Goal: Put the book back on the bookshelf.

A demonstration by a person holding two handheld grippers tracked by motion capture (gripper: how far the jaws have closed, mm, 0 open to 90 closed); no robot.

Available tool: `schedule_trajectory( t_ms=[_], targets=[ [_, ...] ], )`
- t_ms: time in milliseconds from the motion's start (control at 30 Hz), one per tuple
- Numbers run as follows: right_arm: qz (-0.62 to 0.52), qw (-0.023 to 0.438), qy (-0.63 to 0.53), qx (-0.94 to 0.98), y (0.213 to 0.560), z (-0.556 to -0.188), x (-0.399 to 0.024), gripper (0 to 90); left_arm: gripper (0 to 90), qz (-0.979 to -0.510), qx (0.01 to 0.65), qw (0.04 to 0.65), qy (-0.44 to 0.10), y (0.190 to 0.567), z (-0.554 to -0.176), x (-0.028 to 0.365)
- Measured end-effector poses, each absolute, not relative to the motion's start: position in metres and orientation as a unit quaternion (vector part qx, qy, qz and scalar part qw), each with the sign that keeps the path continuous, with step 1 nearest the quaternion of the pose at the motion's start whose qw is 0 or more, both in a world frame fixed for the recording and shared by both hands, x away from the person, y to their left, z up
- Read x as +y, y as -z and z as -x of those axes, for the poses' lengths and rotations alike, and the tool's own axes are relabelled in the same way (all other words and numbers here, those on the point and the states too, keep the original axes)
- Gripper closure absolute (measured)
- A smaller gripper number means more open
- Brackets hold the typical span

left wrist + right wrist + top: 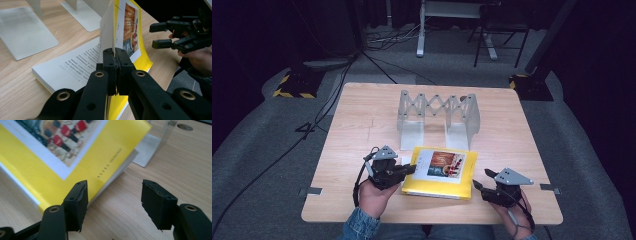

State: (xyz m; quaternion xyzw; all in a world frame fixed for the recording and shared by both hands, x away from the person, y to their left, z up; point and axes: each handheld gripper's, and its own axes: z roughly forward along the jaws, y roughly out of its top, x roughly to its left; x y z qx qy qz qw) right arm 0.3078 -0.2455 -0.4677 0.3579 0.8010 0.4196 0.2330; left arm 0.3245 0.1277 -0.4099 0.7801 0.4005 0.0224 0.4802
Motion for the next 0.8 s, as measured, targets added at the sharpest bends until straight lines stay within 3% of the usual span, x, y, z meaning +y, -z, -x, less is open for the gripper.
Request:
schedule_trajectory(
  t_ms=[233,567,800],
  targets=[
    [-0.342,0.227,-0.438,0.800,0.460,-0.294,-0.234,34.3,88.3,-0.788,0.390,0.475,-0.029,0.399,-0.328,0.121],
    [-0.286,0.275,-0.422,0.815,0.461,-0.281,-0.215,29.5,88.4,-0.794,0.379,0.473,-0.036,0.388,-0.331,0.114],
    [-0.256,0.282,-0.420,0.824,0.463,-0.275,-0.201,27.8,88.5,-0.802,0.367,0.469,-0.046,0.376,-0.331,0.106]
  ],
)
